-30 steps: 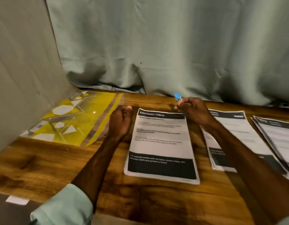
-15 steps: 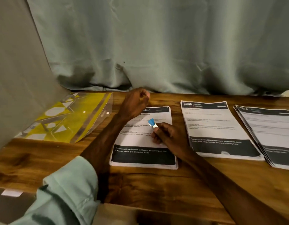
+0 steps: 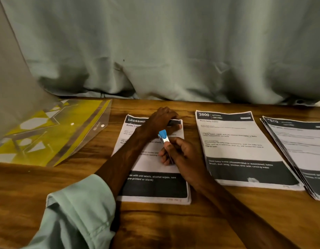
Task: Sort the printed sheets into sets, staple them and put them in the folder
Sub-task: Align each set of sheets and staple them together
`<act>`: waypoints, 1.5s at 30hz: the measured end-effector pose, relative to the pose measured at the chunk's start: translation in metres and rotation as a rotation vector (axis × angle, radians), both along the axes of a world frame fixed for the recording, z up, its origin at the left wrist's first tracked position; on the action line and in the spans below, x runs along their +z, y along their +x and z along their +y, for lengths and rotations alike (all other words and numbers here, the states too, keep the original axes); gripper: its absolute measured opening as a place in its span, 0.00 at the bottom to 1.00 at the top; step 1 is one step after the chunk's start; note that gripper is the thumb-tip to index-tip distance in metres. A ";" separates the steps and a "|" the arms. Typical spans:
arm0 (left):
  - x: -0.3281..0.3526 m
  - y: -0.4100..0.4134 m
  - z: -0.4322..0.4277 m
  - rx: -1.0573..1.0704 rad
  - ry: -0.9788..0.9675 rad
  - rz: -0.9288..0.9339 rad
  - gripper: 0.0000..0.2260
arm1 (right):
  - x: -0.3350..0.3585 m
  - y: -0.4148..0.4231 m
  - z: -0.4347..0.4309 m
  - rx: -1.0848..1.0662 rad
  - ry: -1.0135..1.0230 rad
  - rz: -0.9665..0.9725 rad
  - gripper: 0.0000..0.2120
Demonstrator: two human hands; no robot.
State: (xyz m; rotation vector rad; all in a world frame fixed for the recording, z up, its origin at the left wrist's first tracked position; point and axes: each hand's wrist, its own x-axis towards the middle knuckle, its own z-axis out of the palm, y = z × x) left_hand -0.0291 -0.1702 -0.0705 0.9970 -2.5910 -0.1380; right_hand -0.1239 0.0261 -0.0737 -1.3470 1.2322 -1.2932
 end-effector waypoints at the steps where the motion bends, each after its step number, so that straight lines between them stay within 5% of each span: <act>1: -0.003 0.000 0.001 0.009 -0.012 0.016 0.22 | 0.000 0.000 0.000 -0.003 0.000 -0.018 0.11; 10: -0.007 -0.012 0.004 0.076 -0.061 -0.006 0.14 | -0.001 0.000 -0.004 -0.004 -0.008 -0.017 0.12; 20: 0.004 -0.012 0.014 0.173 -0.078 -0.069 0.31 | 0.001 0.000 -0.003 -0.002 -0.004 0.001 0.12; 29: 0.020 0.002 0.048 0.142 0.040 0.019 0.32 | 0.005 -0.001 -0.001 -0.010 0.022 -0.007 0.10; 32: 0.056 0.001 0.105 0.155 0.041 0.088 0.27 | 0.008 -0.004 0.001 -0.053 -0.083 0.256 0.13; 34: 0.073 0.007 0.114 0.093 0.030 0.099 0.35 | 0.014 -0.011 0.004 -0.135 -0.220 0.555 0.16; 36: 0.039 0.013 0.075 0.067 0.022 0.018 0.25 | 0.025 -0.018 0.007 -0.255 -0.298 0.687 0.15; 39: 0.025 0.011 0.043 0.071 0.123 0.146 0.05 | 0.043 -0.033 0.015 -0.374 -0.255 0.810 0.11; 45: 0.048 0.010 0.054 0.002 0.109 0.285 0.04 | 0.056 -0.090 0.042 -0.514 0.011 0.974 0.08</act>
